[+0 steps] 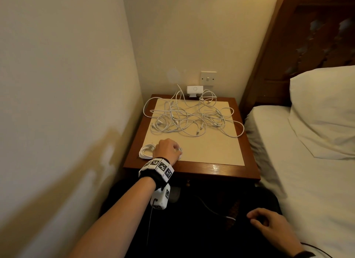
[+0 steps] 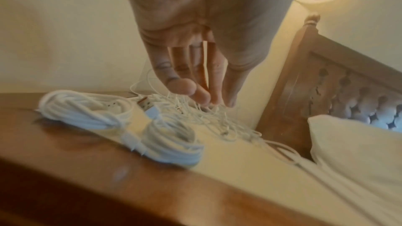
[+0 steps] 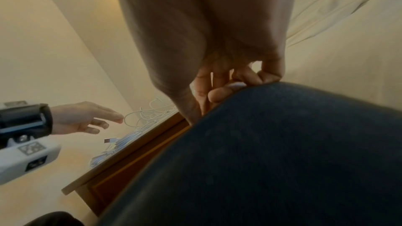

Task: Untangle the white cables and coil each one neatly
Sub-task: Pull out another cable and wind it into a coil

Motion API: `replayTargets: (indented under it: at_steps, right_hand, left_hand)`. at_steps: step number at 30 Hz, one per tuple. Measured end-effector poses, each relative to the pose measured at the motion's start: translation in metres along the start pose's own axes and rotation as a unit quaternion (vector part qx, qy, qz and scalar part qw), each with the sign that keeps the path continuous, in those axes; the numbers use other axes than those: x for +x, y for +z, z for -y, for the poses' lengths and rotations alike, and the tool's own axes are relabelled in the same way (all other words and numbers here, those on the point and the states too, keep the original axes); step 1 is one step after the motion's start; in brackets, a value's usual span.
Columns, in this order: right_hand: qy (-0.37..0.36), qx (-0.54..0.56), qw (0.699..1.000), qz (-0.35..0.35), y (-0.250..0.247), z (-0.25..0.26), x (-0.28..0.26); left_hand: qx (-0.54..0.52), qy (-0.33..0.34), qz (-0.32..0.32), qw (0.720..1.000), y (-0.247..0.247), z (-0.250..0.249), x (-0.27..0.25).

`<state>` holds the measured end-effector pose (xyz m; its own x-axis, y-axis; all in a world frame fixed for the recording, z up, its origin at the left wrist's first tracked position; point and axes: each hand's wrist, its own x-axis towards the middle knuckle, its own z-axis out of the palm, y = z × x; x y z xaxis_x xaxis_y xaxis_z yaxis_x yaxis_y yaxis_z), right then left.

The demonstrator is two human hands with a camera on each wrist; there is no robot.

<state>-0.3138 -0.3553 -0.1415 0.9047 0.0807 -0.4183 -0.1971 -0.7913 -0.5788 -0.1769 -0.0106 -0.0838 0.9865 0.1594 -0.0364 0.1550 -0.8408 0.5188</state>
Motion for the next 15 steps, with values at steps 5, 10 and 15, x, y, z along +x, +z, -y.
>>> replayTargets:
  at_steps: [5, 10, 15]
  right_hand:
    - [0.004, 0.000, 1.000, 0.001, -0.002, 0.007, -0.005]
    - [0.033, 0.023, 0.999, 0.005, -0.004, 0.009, -0.002]
    - [0.040, 0.056, 0.998, -0.002, -0.002, 0.007, 0.002]
  left_hand:
    - [-0.083, -0.013, -0.010, 0.996, -0.021, -0.020, 0.016]
    - [-0.129, -0.017, -0.025, 0.991, -0.033, -0.032, 0.041]
    - [-0.108, -0.013, -0.031, 0.994, -0.034, -0.033, 0.068]
